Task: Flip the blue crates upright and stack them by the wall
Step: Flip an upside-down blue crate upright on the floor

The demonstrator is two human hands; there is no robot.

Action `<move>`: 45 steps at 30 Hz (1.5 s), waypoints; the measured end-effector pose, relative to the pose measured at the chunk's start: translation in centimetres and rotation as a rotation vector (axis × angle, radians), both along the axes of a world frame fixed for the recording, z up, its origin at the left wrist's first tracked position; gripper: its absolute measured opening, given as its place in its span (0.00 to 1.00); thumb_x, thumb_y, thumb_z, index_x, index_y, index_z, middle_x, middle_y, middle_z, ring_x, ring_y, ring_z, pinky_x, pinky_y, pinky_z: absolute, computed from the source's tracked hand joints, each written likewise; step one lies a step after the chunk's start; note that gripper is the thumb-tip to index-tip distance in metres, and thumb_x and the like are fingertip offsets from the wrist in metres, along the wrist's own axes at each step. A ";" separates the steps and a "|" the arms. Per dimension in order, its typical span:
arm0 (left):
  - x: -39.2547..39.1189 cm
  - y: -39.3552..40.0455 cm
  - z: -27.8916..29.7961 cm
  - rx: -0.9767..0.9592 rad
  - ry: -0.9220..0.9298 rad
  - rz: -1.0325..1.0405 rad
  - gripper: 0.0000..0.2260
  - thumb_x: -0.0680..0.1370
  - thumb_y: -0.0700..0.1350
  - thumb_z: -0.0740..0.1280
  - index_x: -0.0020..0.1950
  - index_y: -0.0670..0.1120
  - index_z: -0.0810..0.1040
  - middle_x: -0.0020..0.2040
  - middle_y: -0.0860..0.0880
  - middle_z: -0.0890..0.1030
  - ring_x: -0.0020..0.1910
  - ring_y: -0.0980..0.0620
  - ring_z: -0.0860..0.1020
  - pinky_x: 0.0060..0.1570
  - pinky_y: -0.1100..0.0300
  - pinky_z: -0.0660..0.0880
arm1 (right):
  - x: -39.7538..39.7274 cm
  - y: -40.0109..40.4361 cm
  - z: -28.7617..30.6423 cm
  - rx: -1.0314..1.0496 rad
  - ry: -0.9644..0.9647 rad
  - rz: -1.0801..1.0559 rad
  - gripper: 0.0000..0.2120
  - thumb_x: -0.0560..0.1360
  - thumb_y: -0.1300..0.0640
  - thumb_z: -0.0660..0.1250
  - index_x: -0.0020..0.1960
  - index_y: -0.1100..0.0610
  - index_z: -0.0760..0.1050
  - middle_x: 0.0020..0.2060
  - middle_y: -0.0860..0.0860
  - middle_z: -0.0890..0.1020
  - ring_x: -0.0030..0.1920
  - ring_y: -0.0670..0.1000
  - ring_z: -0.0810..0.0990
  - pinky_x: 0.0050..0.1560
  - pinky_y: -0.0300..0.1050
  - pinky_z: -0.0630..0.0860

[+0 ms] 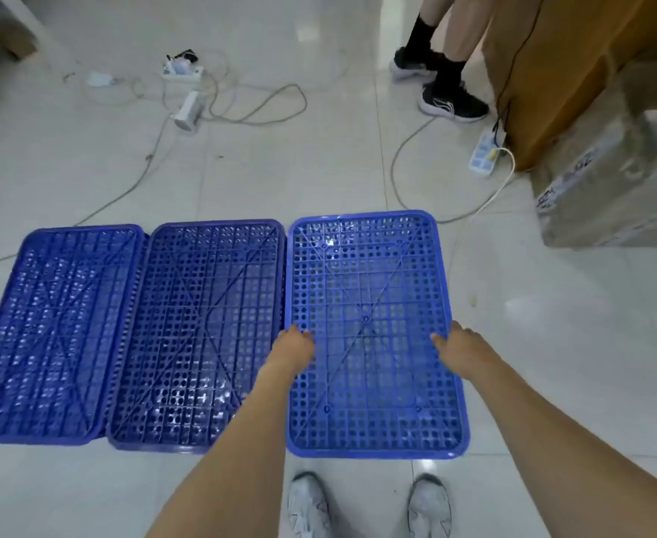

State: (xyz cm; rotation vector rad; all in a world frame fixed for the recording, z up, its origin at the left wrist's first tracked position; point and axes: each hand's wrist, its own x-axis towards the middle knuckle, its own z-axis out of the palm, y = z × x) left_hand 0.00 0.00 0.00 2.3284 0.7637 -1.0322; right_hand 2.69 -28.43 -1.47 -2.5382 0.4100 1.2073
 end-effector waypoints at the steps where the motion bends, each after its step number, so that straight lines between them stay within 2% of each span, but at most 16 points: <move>1: 0.3 0.3 -2.0 0.022 -0.020 0.050 0.20 0.83 0.45 0.55 0.73 0.38 0.67 0.71 0.37 0.70 0.69 0.37 0.70 0.67 0.46 0.69 | 0.3 0.1 -1.7 -0.020 0.015 -0.024 0.33 0.82 0.41 0.50 0.80 0.56 0.46 0.75 0.61 0.62 0.65 0.63 0.72 0.58 0.54 0.74; 3: 0.8 0.6 -5.9 0.043 -0.035 0.091 0.21 0.82 0.44 0.58 0.74 0.38 0.65 0.72 0.36 0.69 0.70 0.37 0.69 0.69 0.48 0.67 | 0.9 -0.1 -5.6 -0.040 0.001 -0.086 0.34 0.82 0.41 0.51 0.80 0.58 0.44 0.74 0.62 0.63 0.63 0.63 0.74 0.50 0.51 0.74; 8: 0.7 1.7 -13.5 0.013 0.049 0.005 0.25 0.83 0.42 0.57 0.80 0.41 0.53 0.81 0.41 0.46 0.78 0.40 0.56 0.69 0.47 0.67 | 2.0 0.2 -13.2 0.006 -0.022 -0.241 0.36 0.82 0.46 0.56 0.79 0.60 0.41 0.77 0.62 0.53 0.66 0.65 0.71 0.55 0.52 0.75; 12: -1.4 1.4 -17.4 0.094 -0.072 0.026 0.35 0.82 0.45 0.59 0.81 0.44 0.39 0.81 0.45 0.40 0.77 0.38 0.53 0.63 0.49 0.71 | 2.2 0.3 -16.3 -0.229 -0.259 -0.164 0.32 0.81 0.50 0.58 0.76 0.64 0.49 0.70 0.66 0.61 0.64 0.65 0.70 0.60 0.58 0.73; 14: -1.9 1.2 -18.4 0.109 -0.117 0.021 0.37 0.82 0.45 0.60 0.80 0.44 0.37 0.80 0.45 0.39 0.78 0.36 0.49 0.66 0.46 0.69 | 2.7 0.0 -17.1 -0.191 -0.239 -0.272 0.31 0.81 0.50 0.58 0.76 0.63 0.50 0.69 0.66 0.63 0.65 0.66 0.70 0.60 0.59 0.73; 17: -1.6 0.8 -19.2 0.111 -0.125 0.062 0.37 0.82 0.46 0.60 0.80 0.44 0.37 0.81 0.44 0.38 0.78 0.35 0.47 0.70 0.41 0.63 | 3.8 -1.0 -18.1 -0.059 -0.113 -0.482 0.29 0.82 0.48 0.58 0.75 0.63 0.54 0.64 0.67 0.71 0.57 0.65 0.76 0.46 0.52 0.75; 19: -1.3 0.6 -19.2 0.124 -0.097 0.051 0.36 0.82 0.47 0.59 0.80 0.44 0.36 0.81 0.44 0.38 0.78 0.35 0.47 0.72 0.41 0.60 | 4.3 -1.9 -17.9 -0.077 -0.127 -0.473 0.20 0.82 0.48 0.59 0.61 0.66 0.69 0.45 0.64 0.76 0.41 0.60 0.77 0.36 0.47 0.71; 22: -1.2 0.7 -18.9 0.098 -0.070 0.052 0.36 0.83 0.48 0.58 0.80 0.44 0.36 0.80 0.44 0.35 0.78 0.35 0.44 0.75 0.41 0.53 | 4.6 -2.9 -17.2 -0.112 -0.135 -0.404 0.20 0.81 0.49 0.60 0.36 0.61 0.68 0.30 0.57 0.72 0.29 0.54 0.70 0.29 0.44 0.68; 25: -1.1 1.0 -18.5 0.046 -0.017 -0.007 0.36 0.82 0.49 0.60 0.80 0.44 0.38 0.79 0.43 0.33 0.78 0.34 0.42 0.76 0.41 0.50 | 3.8 -3.2 -15.9 -0.118 -0.185 -0.412 0.20 0.81 0.49 0.60 0.35 0.60 0.67 0.30 0.56 0.74 0.28 0.54 0.72 0.27 0.42 0.67; 27: -0.6 1.1 -17.8 -0.029 0.036 -0.014 0.37 0.82 0.50 0.61 0.81 0.48 0.39 0.79 0.46 0.31 0.78 0.33 0.43 0.73 0.39 0.58 | 2.8 -3.7 -14.1 -0.147 -0.231 -0.435 0.20 0.80 0.49 0.60 0.33 0.60 0.68 0.28 0.56 0.74 0.27 0.54 0.72 0.27 0.40 0.66; 30: 0.5 0.8 -15.8 -0.148 0.100 -0.066 0.36 0.81 0.52 0.63 0.81 0.54 0.43 0.79 0.48 0.31 0.75 0.32 0.59 0.63 0.41 0.72 | 1.5 -4.6 -10.4 -0.206 -0.308 -0.452 0.21 0.79 0.49 0.62 0.32 0.60 0.68 0.27 0.55 0.74 0.26 0.54 0.72 0.28 0.39 0.66; 33: 2.0 -1.2 -12.9 -0.247 0.122 -0.104 0.28 0.83 0.49 0.60 0.81 0.52 0.52 0.81 0.45 0.43 0.69 0.39 0.71 0.57 0.46 0.77 | 0.2 -4.7 -6.8 -0.270 -0.438 -0.422 0.19 0.79 0.49 0.61 0.36 0.62 0.69 0.28 0.55 0.74 0.29 0.55 0.73 0.28 0.42 0.66; 36: 2.9 -4.2 -9.1 -0.421 0.108 0.015 0.25 0.84 0.48 0.58 0.80 0.49 0.57 0.74 0.49 0.67 0.48 0.51 0.76 0.50 0.51 0.76 | -1.0 -2.9 -4.2 -0.313 -0.602 -0.297 0.17 0.79 0.51 0.61 0.42 0.65 0.73 0.32 0.58 0.76 0.32 0.59 0.75 0.31 0.44 0.65; 38: 3.0 -6.3 -6.6 -0.552 0.094 0.073 0.23 0.84 0.48 0.57 0.79 0.49 0.59 0.72 0.50 0.69 0.56 0.51 0.75 0.52 0.53 0.75 | -1.4 -0.6 -2.8 -0.317 -0.661 -0.191 0.18 0.79 0.50 0.60 0.45 0.66 0.75 0.35 0.61 0.80 0.35 0.61 0.79 0.32 0.45 0.67; 40: 2.6 -8.1 -4.6 -0.640 0.081 0.068 0.23 0.85 0.50 0.56 0.80 0.52 0.58 0.79 0.50 0.60 0.74 0.46 0.66 0.64 0.50 0.71 | -1.6 2.2 -2.0 -0.303 -0.684 -0.114 0.18 0.79 0.49 0.60 0.47 0.66 0.75 0.35 0.61 0.81 0.35 0.61 0.81 0.31 0.45 0.68; 45: 0.5 -8.7 -2.7 -0.678 -0.036 0.184 0.32 0.80 0.63 0.56 0.81 0.56 0.49 0.81 0.51 0.52 0.79 0.46 0.55 0.74 0.46 0.59 | -1.5 7.9 -1.3 -0.046 -0.669 -0.094 0.17 0.79 0.45 0.60 0.46 0.60 0.73 0.29 0.51 0.73 0.31 0.56 0.78 0.28 0.44 0.67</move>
